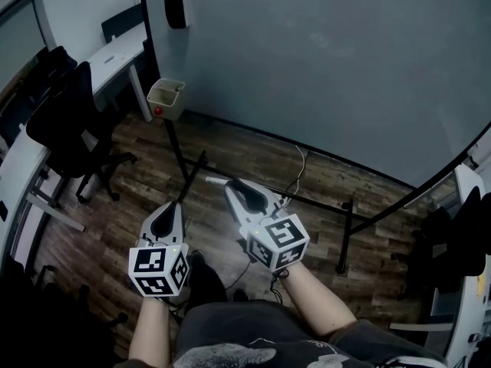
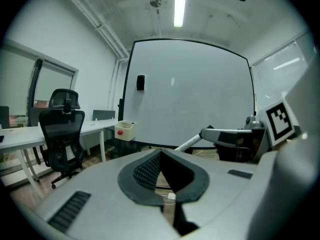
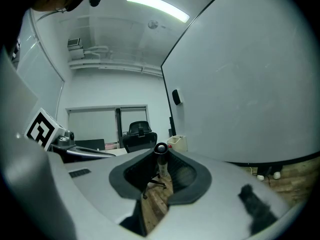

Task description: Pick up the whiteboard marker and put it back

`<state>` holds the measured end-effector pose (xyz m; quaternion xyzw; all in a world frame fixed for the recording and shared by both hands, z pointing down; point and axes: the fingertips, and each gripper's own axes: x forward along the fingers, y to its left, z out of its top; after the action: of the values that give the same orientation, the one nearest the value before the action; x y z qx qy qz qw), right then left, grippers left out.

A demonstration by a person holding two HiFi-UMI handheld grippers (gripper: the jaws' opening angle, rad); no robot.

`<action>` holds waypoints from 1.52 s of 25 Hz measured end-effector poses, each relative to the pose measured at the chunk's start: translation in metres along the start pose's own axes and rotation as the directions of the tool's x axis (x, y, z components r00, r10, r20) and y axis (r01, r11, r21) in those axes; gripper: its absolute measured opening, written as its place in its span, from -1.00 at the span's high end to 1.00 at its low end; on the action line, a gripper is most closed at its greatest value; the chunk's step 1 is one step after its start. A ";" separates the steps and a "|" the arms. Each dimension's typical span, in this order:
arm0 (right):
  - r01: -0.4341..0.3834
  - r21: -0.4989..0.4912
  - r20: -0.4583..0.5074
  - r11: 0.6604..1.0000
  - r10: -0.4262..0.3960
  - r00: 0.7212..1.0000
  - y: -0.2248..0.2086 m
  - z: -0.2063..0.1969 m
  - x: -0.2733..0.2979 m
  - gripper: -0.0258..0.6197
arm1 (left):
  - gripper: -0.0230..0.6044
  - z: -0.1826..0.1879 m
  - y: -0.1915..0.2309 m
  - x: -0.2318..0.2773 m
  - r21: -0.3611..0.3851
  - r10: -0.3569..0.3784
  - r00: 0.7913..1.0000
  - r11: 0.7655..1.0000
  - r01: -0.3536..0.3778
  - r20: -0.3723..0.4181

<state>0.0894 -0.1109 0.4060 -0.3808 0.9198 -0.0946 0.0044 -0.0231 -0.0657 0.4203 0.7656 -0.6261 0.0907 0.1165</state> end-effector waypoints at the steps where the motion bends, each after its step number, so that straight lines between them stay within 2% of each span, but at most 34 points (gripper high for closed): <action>1: -0.001 0.002 -0.004 1.000 0.001 1.000 0.000 -0.002 -0.001 0.65 | 0.88 0.000 -0.001 -0.002 -0.006 0.001 1.000 1.000 -0.001 0.003; 14: -0.020 0.009 -0.027 1.000 0.020 0.999 0.001 -0.010 0.001 0.65 | 0.89 -0.004 0.003 -0.003 -0.015 0.026 1.000 1.000 -0.026 0.004; 20: -0.016 -0.004 -0.019 1.000 0.016 1.000 -0.007 -0.004 0.016 0.65 | 0.88 0.000 0.018 0.004 -0.012 0.041 0.999 0.999 -0.041 0.008; 30: -0.032 -0.043 0.013 0.999 0.032 0.999 -0.016 0.024 0.073 0.65 | 0.89 0.027 0.058 0.040 -0.009 0.056 0.997 0.998 -0.056 0.046; 38: -0.043 -0.067 0.011 0.997 0.044 0.999 -0.032 0.044 0.144 0.65 | 0.89 0.058 0.108 0.096 -0.012 0.053 0.996 0.999 -0.053 0.069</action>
<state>0.0127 -0.2417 0.3780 -0.3613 0.9304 -0.0613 -0.0005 -0.1104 -0.1929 0.3994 0.7508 -0.6504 0.0639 0.0963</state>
